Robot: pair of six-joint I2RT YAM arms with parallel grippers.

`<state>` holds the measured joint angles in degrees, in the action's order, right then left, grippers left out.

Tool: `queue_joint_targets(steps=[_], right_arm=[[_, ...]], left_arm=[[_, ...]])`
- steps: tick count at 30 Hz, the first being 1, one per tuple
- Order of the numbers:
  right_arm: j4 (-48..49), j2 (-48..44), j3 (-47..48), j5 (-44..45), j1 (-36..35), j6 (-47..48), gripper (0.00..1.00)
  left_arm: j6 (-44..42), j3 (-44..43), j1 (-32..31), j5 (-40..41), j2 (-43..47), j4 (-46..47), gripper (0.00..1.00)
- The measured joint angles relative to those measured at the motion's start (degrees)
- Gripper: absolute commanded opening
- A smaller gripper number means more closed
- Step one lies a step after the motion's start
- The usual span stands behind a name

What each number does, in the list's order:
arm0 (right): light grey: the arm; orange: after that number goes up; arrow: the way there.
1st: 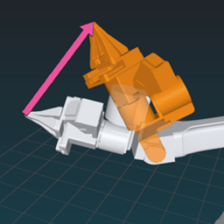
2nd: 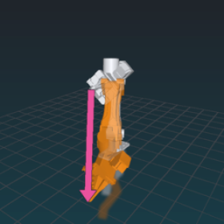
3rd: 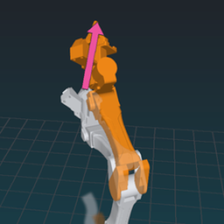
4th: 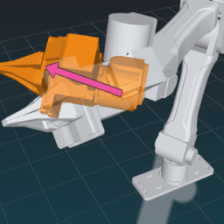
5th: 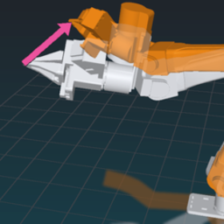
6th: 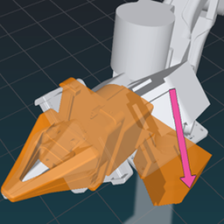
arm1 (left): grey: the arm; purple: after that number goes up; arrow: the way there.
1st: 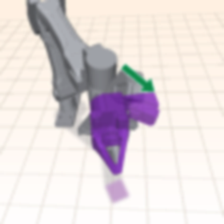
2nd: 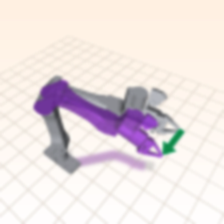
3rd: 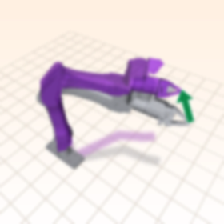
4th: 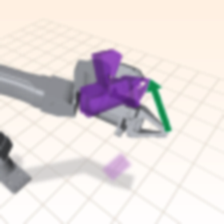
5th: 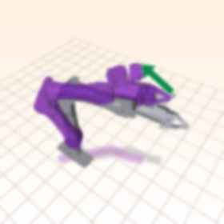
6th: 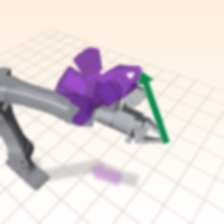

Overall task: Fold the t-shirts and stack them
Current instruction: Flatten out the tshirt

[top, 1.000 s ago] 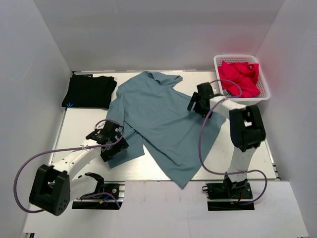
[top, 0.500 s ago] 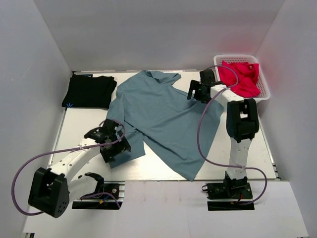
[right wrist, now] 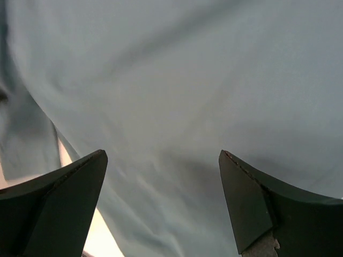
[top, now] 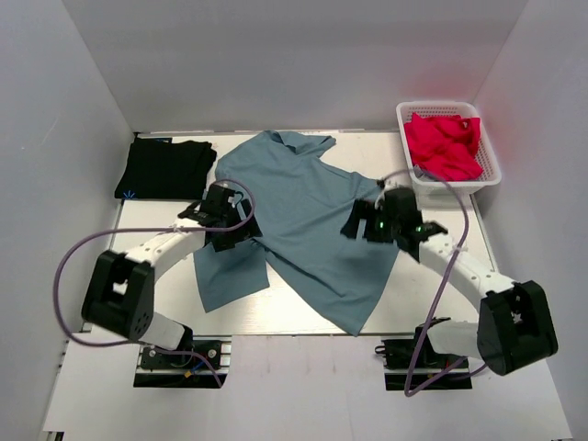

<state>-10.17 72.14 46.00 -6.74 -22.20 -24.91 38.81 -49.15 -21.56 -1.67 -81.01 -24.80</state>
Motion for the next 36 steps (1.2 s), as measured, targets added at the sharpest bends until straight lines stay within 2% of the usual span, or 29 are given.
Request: queue_joint_targets(steps=[5, 8, 15, 22, 27, 32, 36], right_arm=[[4.6, -2.0, -15.7, -4.5, -1.0, -4.7, 0.9], [7.1, -0.5, -17.2, -4.9, -0.8, -6.2, 0.9], [7.8, 12.8, -6.6, -1.2, 1.4, -8.4, 0.9], [7.0, 25.4, 6.9, -0.1, 6.3, -8.7, 0.9], [4.9, 31.3, 15.1, 3.8, 7.3, -4.2, 0.9], [2.4, 31.9, 18.2, 5.5, 7.3, 1.8, 0.9], [1.6, 26.5, 17.0, 5.2, 6.8, 4.6, 0.9]], left_arm=[[-0.7, 2.0, 0.1, -2.0, -7.4, 3.0, 1.0], [-0.1, 4.5, -0.1, -2.4, -5.8, 6.1, 1.0], [3.2, 14.8, -0.1, -4.2, 4.1, 10.0, 1.0], [6.0, 22.9, -0.4, -10.6, 16.7, 3.8, 1.0], [7.8, 24.7, -0.8, -15.8, 19.1, 1.0, 1.0], [7.7, 24.7, -1.8, -18.6, 21.4, -3.8, 1.0], [5.1, 20.5, -2.2, -16.6, 24.1, -10.6, 1.0]])
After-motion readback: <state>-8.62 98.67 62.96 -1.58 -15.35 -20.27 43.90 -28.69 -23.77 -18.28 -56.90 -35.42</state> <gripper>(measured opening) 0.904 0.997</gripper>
